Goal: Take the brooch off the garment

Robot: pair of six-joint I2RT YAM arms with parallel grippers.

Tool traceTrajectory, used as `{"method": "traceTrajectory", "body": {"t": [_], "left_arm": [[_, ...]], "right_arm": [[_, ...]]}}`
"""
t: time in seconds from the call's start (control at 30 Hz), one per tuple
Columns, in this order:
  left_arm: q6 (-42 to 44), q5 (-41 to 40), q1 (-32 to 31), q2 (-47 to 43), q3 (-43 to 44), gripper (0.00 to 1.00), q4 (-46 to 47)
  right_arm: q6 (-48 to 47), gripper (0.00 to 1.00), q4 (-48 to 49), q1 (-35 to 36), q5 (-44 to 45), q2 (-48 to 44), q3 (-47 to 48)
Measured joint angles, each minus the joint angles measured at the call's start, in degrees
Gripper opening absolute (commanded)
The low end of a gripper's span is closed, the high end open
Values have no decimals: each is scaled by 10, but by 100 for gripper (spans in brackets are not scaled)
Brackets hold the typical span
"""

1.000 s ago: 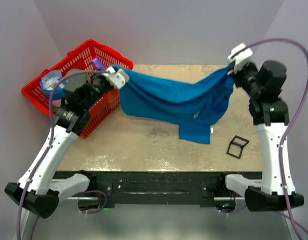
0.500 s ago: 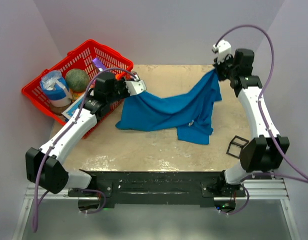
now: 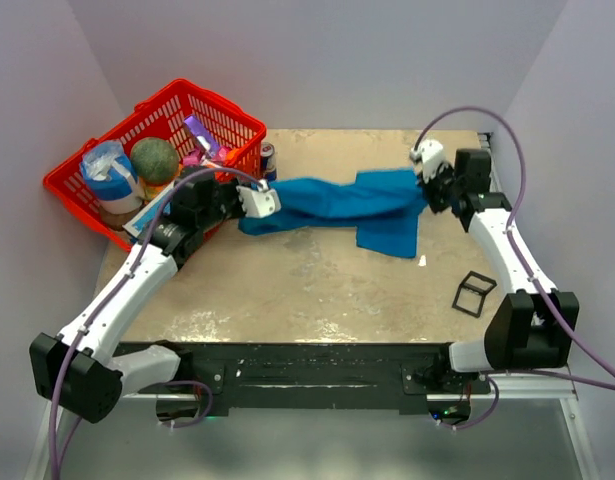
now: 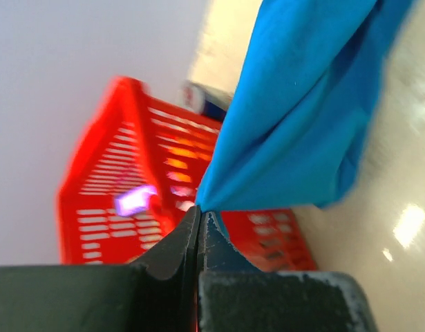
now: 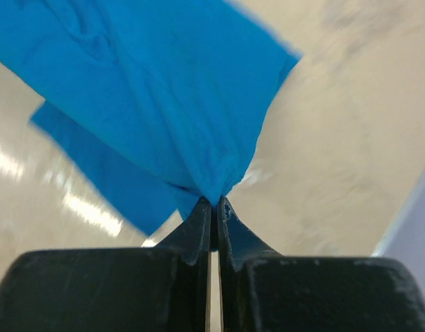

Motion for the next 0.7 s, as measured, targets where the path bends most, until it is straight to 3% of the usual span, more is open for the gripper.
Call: {"method": "traceTrajectory", "body": {"t": [0.17, 0.27, 0.37, 0.47, 0.7], "left_arm": [[23, 11, 0, 13, -46, 0, -123], [24, 19, 0, 26, -63, 0, -185], [24, 27, 0, 26, -80, 0, -211], [22, 36, 0, 27, -87, 0, -215], [2, 43, 0, 72, -64, 0, -216]], "right_arm": [[-57, 32, -122, 1, -17, -1, -86], [-95, 40, -201, 1, -30, 7, -88], [-105, 43, -245, 0, -40, 21, -67], [-90, 43, -261, -3, -68, 73, 12], [-5, 45, -200, -12, -102, 233, 190]]}}
